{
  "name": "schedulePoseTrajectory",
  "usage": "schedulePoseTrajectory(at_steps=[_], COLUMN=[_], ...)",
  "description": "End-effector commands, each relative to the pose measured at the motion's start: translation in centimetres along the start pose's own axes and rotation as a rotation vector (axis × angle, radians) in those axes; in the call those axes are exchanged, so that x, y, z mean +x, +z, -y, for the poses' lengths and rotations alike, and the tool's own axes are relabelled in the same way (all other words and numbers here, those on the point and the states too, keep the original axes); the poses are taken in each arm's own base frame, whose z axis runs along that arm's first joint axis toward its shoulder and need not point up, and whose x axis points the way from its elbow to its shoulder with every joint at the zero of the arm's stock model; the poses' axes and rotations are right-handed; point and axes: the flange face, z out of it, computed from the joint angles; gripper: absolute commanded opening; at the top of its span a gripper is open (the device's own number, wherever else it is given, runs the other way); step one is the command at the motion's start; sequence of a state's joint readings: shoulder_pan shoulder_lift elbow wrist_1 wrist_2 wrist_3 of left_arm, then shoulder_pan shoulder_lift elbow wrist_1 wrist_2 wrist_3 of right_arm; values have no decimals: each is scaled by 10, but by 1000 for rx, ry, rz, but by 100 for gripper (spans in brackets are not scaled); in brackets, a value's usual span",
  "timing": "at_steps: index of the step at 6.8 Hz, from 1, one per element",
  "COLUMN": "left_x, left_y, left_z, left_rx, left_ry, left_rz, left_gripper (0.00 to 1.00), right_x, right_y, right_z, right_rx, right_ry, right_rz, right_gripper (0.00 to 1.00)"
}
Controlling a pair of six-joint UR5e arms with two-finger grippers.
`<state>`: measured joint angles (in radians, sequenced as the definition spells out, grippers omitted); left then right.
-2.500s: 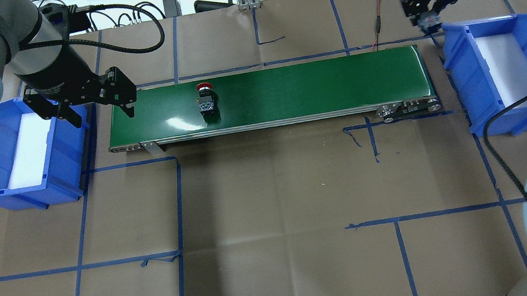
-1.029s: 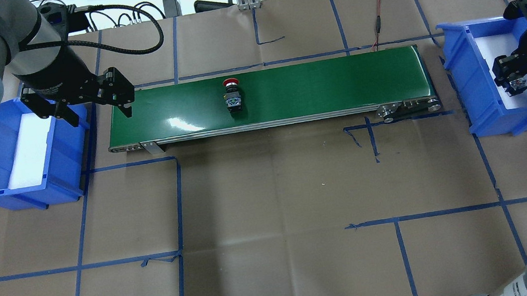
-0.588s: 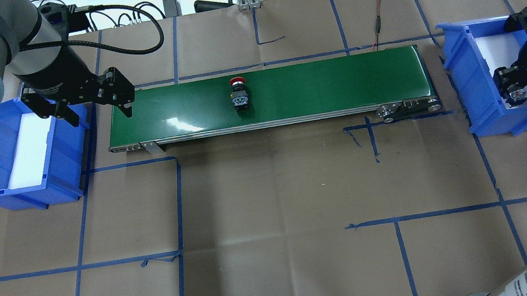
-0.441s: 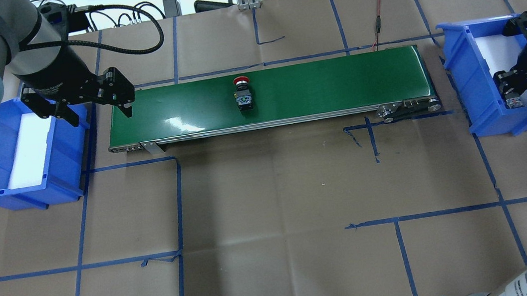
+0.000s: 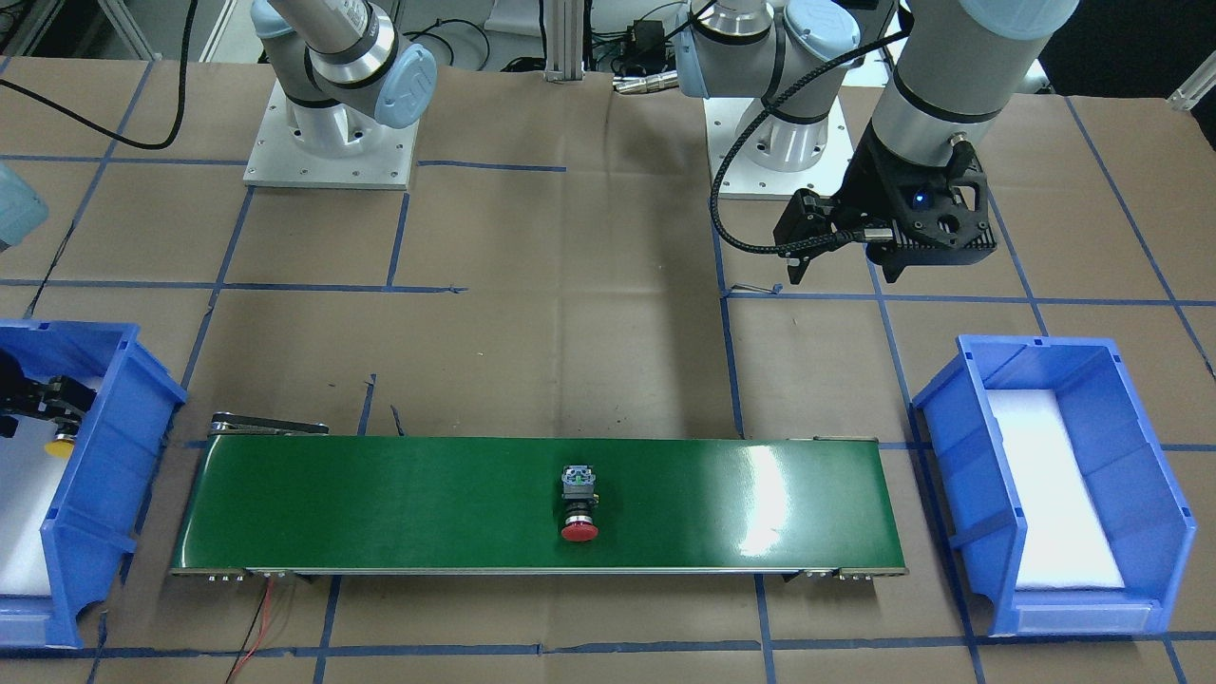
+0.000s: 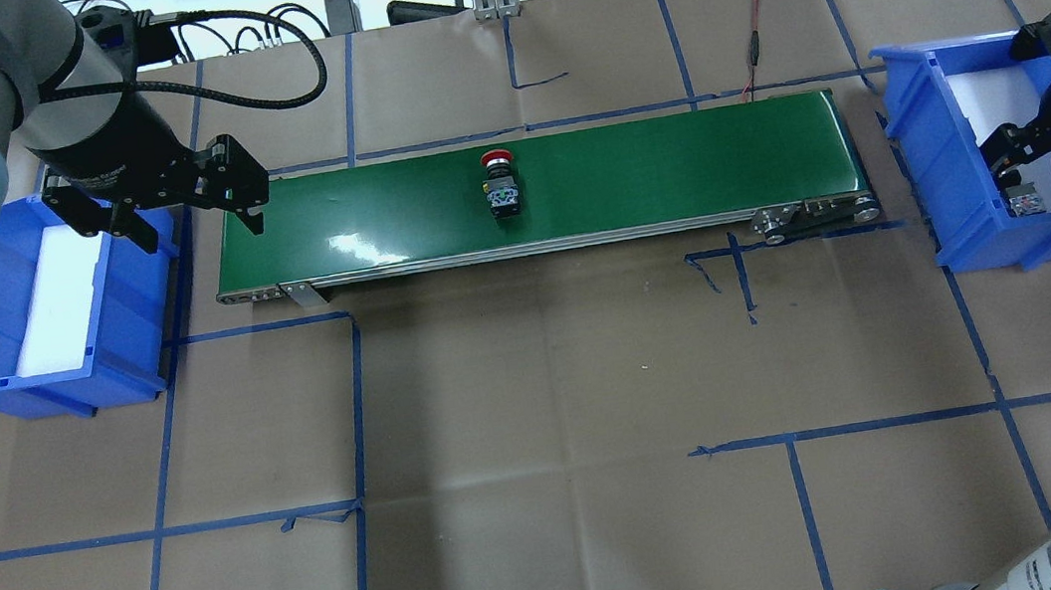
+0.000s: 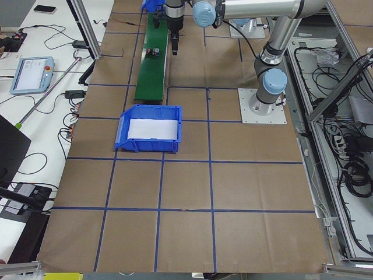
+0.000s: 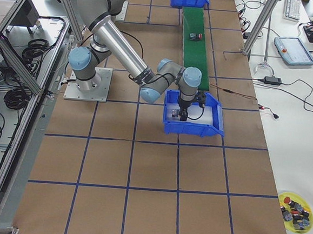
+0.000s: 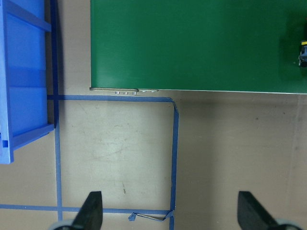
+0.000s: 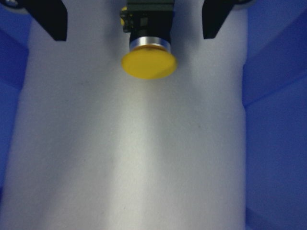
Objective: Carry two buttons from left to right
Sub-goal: 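Carry the yellow button with the right gripper into its bin and release, then raise the right gripper and move it back over the conveyor end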
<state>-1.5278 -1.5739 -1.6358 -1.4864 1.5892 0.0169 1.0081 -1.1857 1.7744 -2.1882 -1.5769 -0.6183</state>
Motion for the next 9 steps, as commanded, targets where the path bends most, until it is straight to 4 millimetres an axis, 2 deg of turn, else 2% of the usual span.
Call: schedulePoseTrajectory(at_steps=[1, 2, 3, 4, 5, 6, 7, 8, 9], left_x=[0, 0, 0, 0, 0, 1, 1, 1, 1], left_y=[0, 0, 0, 0, 0, 0, 0, 0, 0], left_z=[0, 0, 0, 0, 0, 0, 0, 0, 0], left_rx=[1, -1, 1, 1, 1, 1, 1, 1, 1], left_ry=[0, 0, 0, 0, 0, 1, 2, 2, 2], left_rz=[0, 0, 0, 0, 0, 0, 0, 0, 0], left_gripper=[100, 100, 100, 100, 100, 100, 100, 100, 100], right_x=[4, 3, -14, -52, -97, -160, -248, -331, -379], right_y=[-51, -102, -141, -181, -205, -209, -219, -232, -241], right_z=[8, 17, 33, 51, 65, 73, 76, 60, 44], right_rx=[-64, -42, -58, -99, -86, -82, -66, -38, -27], right_ry=[3, 58, 133, 188, 199, 165, 87, 118, 123], right_rz=[45, 28, 37, 54, 47, 46, 41, 19, 15], right_gripper=[99, 99, 99, 99, 99, 99, 99, 99, 94])
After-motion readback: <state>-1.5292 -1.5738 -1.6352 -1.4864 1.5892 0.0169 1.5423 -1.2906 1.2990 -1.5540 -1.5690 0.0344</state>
